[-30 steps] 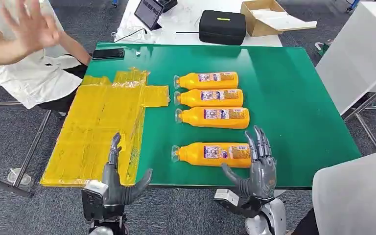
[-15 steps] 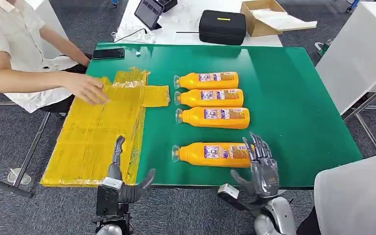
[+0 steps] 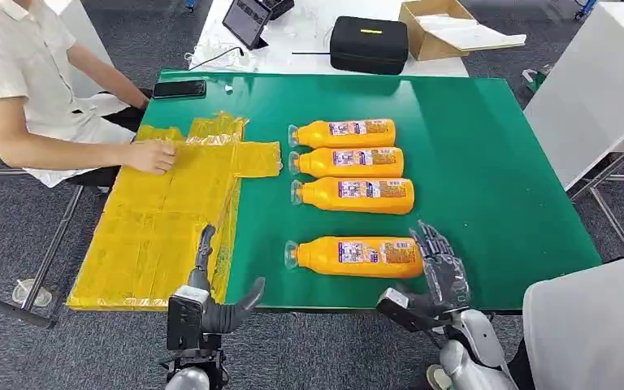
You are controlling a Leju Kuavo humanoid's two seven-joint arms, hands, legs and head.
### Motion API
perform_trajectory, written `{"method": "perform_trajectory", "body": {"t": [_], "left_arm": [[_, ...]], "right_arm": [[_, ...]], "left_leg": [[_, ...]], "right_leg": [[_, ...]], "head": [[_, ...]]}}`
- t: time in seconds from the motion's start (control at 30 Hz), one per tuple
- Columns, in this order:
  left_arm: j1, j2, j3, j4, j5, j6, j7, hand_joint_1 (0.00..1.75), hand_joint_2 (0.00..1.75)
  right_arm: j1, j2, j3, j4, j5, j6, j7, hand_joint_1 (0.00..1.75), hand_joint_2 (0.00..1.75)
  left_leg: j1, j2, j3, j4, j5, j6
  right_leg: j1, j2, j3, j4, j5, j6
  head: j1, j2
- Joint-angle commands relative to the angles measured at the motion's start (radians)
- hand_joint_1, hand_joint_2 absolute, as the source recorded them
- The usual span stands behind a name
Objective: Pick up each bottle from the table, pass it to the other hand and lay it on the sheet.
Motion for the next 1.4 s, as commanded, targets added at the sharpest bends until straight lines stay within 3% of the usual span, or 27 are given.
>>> {"method": "perform_trajectory", "body": {"t": [0.03, 0.87, 1.1, 1.2, 1.4], "left_arm": [[-0.037, 0.022, -0.035, 0.027, 0.000, 0.002, 0.003, 0.00, 1.75], [-0.027, 0.035, -0.050, -0.032, 0.098, -0.108, 0.016, 0.00, 1.75], [-0.006, 0.057, -0.047, -0.112, 0.196, -0.237, 0.071, 0.00, 1.75], [-0.006, 0.060, -0.045, -0.120, 0.196, -0.246, 0.081, 0.00, 1.75], [-0.006, 0.057, -0.041, -0.118, 0.196, -0.247, 0.082, 0.00, 1.75]], "right_arm": [[-0.081, 0.016, 0.066, 0.181, 0.008, -0.040, -0.006, 0.00, 1.75], [-0.127, 0.070, 0.132, 0.204, -0.081, -0.051, -0.045, 0.00, 1.75], [-0.206, 0.069, 0.098, 0.342, -0.100, -0.034, 0.036, 0.00, 1.75], [-0.238, 0.071, 0.080, 0.407, -0.108, 0.018, 0.080, 0.00, 1.75], [-0.251, 0.071, 0.087, 0.427, -0.086, 0.015, 0.105, 0.00, 1.75]], "left_leg": [[0.000, 0.001, 0.003, -0.001, 0.000, 0.000], [0.000, 0.002, 0.002, -0.001, 0.000, 0.000], [-0.001, 0.005, 0.007, -0.001, -0.002, 0.001], [0.000, 0.002, 0.003, -0.001, 0.000, 0.001], [0.000, 0.001, 0.002, -0.001, 0.000, 0.000]], "right_leg": [[0.000, 0.000, 0.002, -0.001, 0.000, -0.001], [0.000, 0.001, 0.001, 0.000, 0.000, -0.001], [0.000, 0.003, 0.005, 0.000, -0.001, -0.003], [0.000, 0.001, 0.003, -0.001, 0.000, -0.001], [0.000, 0.000, 0.002, -0.001, 0.000, -0.001]], "head": [[0.000, 0.000], [0.000, 0.000], [0.000, 0.000], [0.000, 0.000], [0.000, 0.000]]}}
